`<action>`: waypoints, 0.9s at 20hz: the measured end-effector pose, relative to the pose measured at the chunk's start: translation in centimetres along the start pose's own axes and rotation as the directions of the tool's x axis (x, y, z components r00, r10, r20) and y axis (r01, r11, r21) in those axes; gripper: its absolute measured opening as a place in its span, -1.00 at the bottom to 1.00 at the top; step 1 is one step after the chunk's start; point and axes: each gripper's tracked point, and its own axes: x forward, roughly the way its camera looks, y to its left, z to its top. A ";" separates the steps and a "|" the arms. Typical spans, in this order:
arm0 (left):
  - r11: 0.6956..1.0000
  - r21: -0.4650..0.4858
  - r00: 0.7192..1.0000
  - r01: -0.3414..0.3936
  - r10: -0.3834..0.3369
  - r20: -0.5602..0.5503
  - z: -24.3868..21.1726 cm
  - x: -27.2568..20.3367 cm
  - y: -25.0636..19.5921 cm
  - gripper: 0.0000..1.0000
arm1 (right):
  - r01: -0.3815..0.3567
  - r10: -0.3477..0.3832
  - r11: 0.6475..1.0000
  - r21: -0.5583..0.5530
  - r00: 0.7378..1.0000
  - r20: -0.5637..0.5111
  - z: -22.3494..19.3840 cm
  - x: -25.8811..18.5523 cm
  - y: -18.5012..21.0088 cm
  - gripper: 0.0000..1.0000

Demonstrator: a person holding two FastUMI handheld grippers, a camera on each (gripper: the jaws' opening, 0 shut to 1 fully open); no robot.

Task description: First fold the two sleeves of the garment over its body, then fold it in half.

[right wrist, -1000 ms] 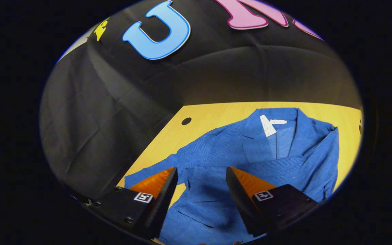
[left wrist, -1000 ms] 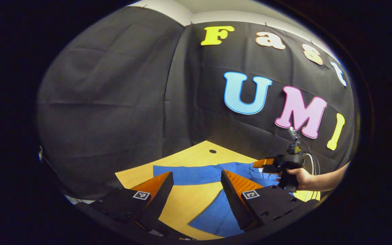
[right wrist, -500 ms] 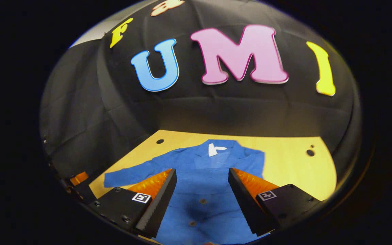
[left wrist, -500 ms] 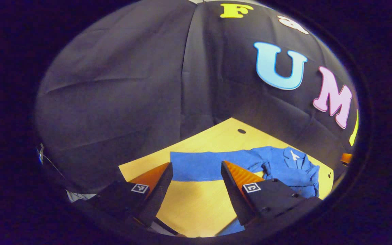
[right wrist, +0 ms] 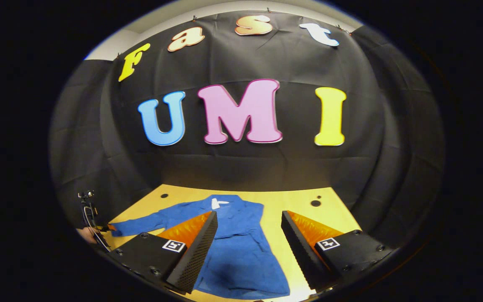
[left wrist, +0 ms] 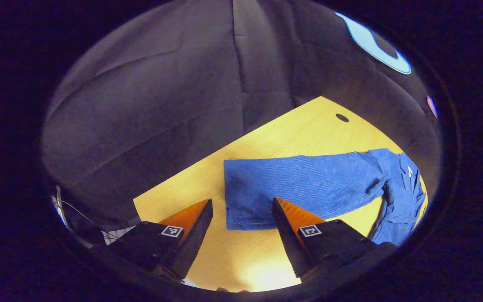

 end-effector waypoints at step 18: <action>0.971 0.055 0.968 0.234 -0.228 -0.102 0.9 -0.4 -1.6 -0.98 | 0.169 -0.164 0.983 0.076 0.984 -0.064 -3.6 -6.2 -3.9 0.94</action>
